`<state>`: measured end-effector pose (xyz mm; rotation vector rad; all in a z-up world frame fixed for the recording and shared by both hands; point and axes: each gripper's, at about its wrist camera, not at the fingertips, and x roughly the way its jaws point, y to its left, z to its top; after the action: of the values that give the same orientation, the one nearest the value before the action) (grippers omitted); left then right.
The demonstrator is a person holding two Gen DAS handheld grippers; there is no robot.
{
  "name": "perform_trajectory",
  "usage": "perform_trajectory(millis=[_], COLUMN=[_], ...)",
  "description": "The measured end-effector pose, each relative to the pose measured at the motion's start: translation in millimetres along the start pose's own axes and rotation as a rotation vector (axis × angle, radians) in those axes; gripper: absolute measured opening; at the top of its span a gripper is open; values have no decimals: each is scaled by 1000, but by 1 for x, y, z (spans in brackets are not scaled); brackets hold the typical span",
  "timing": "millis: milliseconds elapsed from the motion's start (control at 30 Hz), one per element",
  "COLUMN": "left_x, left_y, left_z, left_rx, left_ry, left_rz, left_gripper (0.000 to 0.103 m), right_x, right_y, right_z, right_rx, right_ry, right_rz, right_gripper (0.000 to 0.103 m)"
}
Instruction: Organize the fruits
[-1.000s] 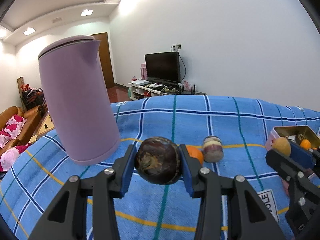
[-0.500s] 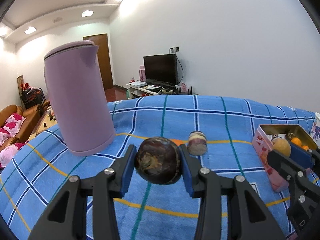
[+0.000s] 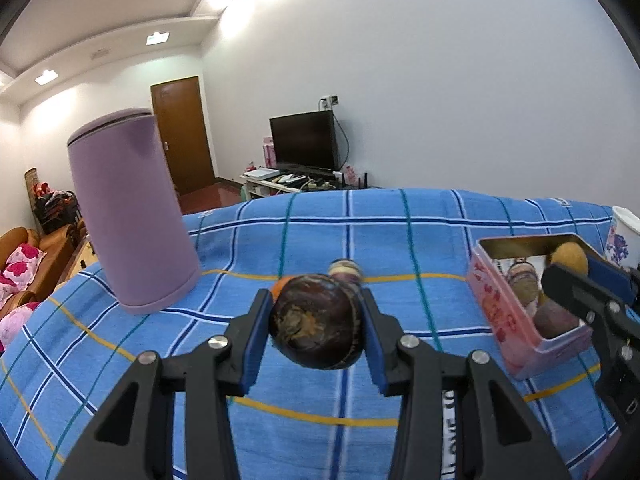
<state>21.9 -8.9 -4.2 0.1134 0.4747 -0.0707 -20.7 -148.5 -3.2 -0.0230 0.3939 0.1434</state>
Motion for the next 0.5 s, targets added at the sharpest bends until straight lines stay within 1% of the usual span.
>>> perform_trajectory(millis=[167, 500], left_x=[-3, -7], left_y=[-21, -59], left_z=[4, 16], left_rx=[33, 55], left_ry=[-7, -17], left_rz=[-18, -72], left_gripper=[45, 45], right_x=[-10, -26], right_y=[-18, -61], right_z=[3, 5], right_rx=[23, 57], right_ry=[-26, -59], right_rz=[-12, -63], right_gripper=[29, 29])
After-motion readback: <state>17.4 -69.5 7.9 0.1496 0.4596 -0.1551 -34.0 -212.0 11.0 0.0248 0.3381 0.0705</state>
